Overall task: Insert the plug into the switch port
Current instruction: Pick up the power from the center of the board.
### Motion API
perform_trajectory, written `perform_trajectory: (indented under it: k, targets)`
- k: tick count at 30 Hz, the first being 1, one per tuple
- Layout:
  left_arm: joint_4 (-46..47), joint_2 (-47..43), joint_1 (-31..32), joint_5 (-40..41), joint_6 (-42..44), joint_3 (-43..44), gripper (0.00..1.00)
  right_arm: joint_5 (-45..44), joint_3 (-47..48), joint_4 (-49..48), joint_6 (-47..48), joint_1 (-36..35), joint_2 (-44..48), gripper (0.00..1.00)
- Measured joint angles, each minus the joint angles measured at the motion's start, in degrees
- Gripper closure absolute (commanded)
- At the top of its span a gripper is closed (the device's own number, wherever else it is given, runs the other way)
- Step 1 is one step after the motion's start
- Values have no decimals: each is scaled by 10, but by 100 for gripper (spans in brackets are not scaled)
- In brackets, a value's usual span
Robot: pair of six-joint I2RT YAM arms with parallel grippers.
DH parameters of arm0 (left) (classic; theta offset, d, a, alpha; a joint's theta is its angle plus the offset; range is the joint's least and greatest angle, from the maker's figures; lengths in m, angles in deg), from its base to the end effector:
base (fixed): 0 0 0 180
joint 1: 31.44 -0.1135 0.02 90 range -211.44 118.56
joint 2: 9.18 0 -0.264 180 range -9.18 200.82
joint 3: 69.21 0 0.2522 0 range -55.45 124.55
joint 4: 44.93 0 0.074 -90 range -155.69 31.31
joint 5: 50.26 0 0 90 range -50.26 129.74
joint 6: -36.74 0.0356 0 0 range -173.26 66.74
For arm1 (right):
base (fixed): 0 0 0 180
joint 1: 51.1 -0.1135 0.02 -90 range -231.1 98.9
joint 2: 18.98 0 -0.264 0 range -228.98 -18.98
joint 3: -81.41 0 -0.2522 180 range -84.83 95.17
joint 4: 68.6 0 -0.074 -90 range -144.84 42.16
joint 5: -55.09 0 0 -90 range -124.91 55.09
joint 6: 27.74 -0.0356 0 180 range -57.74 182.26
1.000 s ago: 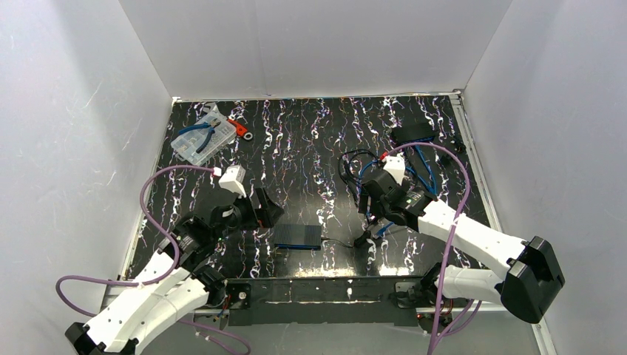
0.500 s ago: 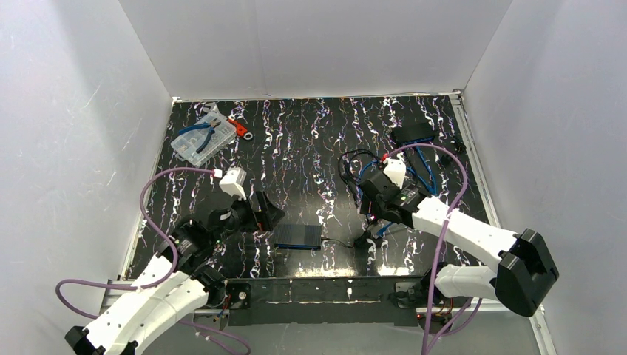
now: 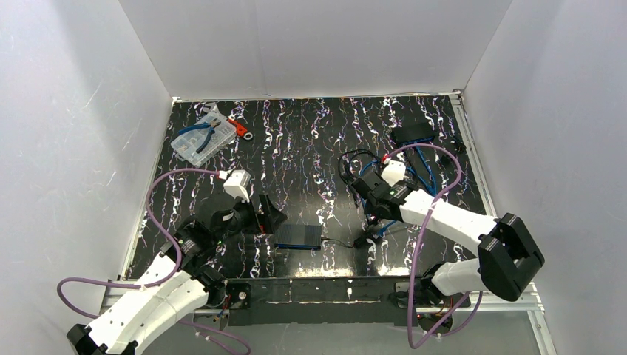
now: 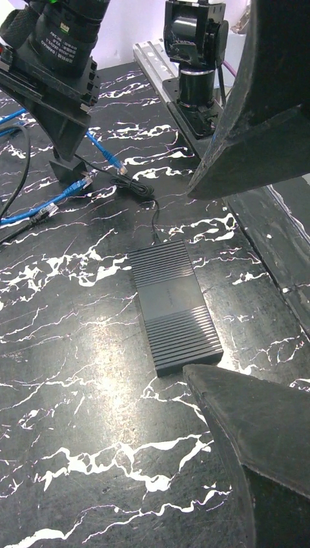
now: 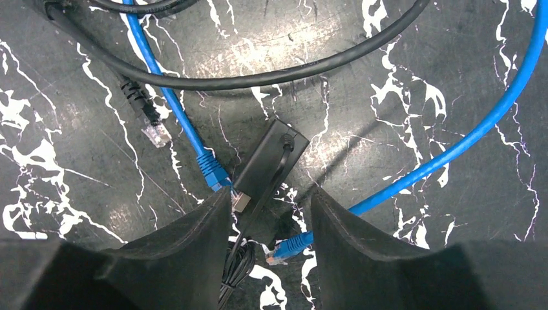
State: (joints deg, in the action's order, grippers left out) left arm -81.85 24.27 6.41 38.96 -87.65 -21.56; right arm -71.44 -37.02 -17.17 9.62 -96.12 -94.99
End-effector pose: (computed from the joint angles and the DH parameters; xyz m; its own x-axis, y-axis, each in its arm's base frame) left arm 0.1144 -0.0895 0.2786 -0.6038 -0.2460 -0.7582 0.3422 0.7790 -0.5253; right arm 0.1863 0.1565 0.2131 -0.7065 0.1965 -0.6799 0.2722 0.9622 -0.0047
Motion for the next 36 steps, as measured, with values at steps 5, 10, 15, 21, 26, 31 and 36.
perform_trajectory:
  k: [5, 10, 15, 21, 26, 31, 36]
  targets:
    - [0, -3, 0, -1, 6, -3, 2, -9, 2, 0, -8, 9, -9, 49]
    - [-1, -5, 0, -1, 10, -4, 2, -11, 2, 0, -12, 16, -14, 52]
    - [-1, -5, 0, -1, 10, -4, 2, -12, 2, -2, -13, 22, -17, 58]
    - [-2, -5, 0, -1, 11, -4, 2, -12, 2, -6, -12, 26, -32, 82]
    - [-10, -5, 0, -1, 14, -4, 2, -7, 3, -12, -15, 27, -40, 99]
    - [-13, -6, 0, -1, 14, -4, 2, -8, 5, -16, -14, 27, -38, 99]
    - [-13, -7, 0, -1, 14, -4, 2, -6, 5, -17, -4, 24, -7, 99]
